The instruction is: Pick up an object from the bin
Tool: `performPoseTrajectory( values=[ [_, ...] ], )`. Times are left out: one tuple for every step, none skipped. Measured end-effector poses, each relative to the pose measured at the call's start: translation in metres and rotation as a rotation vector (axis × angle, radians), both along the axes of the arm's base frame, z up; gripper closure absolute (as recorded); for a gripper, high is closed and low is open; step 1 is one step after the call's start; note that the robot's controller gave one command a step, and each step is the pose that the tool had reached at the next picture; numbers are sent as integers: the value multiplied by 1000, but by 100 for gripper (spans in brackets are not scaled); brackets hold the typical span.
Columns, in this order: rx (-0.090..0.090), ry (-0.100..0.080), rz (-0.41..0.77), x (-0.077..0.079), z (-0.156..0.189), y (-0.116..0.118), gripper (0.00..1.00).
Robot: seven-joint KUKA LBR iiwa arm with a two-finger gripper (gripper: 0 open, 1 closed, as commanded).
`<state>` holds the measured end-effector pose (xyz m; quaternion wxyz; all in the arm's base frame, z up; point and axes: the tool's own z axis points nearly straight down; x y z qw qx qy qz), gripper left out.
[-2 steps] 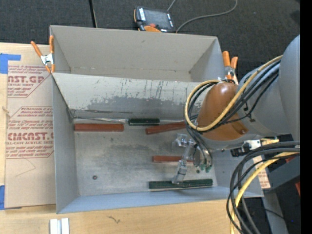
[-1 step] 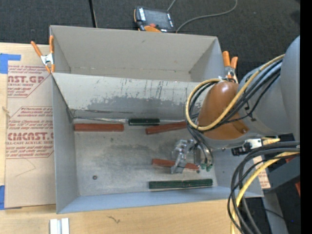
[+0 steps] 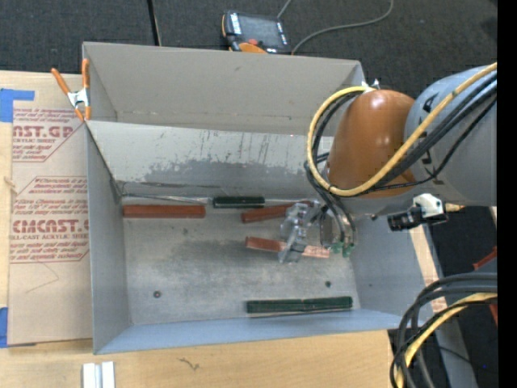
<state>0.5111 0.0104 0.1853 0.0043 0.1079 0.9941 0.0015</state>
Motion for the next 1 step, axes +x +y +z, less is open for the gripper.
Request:
performPoseTrajectory(
  values=[
    [-3,3,12,-29,56,-23,100]
  ],
)
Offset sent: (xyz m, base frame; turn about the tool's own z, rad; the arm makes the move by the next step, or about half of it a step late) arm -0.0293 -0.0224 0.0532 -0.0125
